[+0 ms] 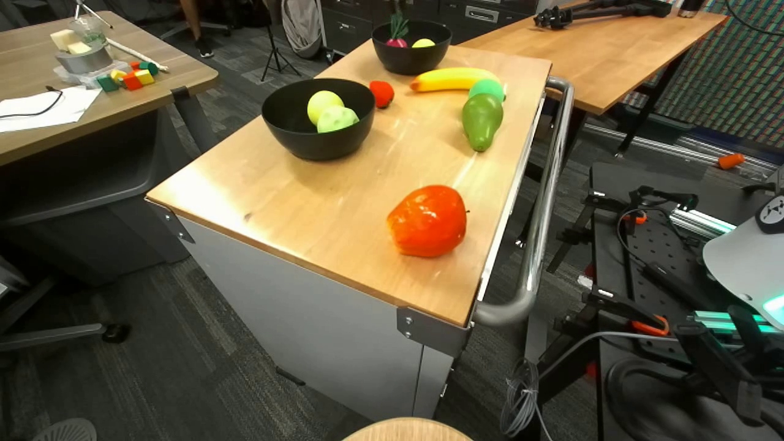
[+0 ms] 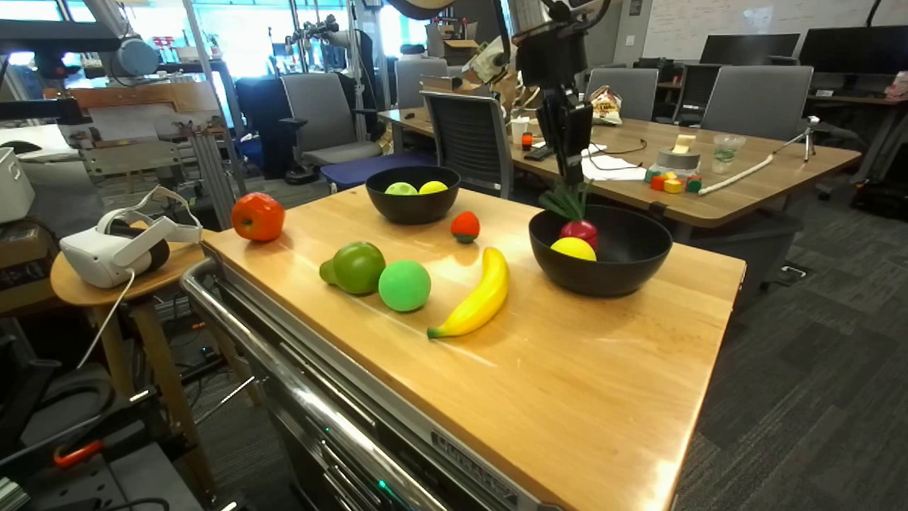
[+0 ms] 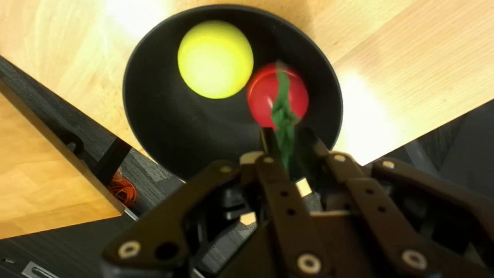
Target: Put the fruits and vegetables in the black bowls
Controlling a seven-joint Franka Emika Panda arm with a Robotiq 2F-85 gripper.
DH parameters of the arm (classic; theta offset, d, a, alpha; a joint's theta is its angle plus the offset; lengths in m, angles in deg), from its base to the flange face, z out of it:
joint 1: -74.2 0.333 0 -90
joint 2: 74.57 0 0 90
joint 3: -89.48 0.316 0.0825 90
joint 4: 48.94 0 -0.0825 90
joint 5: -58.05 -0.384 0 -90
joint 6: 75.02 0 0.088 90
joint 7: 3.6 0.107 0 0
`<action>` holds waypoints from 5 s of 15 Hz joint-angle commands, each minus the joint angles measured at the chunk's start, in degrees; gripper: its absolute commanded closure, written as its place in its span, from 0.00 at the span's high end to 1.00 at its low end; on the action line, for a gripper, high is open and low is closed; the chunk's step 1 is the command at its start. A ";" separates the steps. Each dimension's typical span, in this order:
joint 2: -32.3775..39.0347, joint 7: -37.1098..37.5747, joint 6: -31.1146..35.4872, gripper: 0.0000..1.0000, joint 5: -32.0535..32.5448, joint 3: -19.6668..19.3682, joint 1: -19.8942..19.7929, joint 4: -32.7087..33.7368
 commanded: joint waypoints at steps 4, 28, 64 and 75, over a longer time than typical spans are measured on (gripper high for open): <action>-4.99 -7.73 -0.54 0.77 0.57 2.07 1.75 0.67; -16.15 -43.21 -31.68 1.00 -9.99 8.03 -1.48 -3.30; -9.52 -21.68 -2.48 1.00 10.13 3.15 -4.90 -25.72; -3.92 -26.85 -3.80 0.23 5.18 2.71 -5.01 -22.47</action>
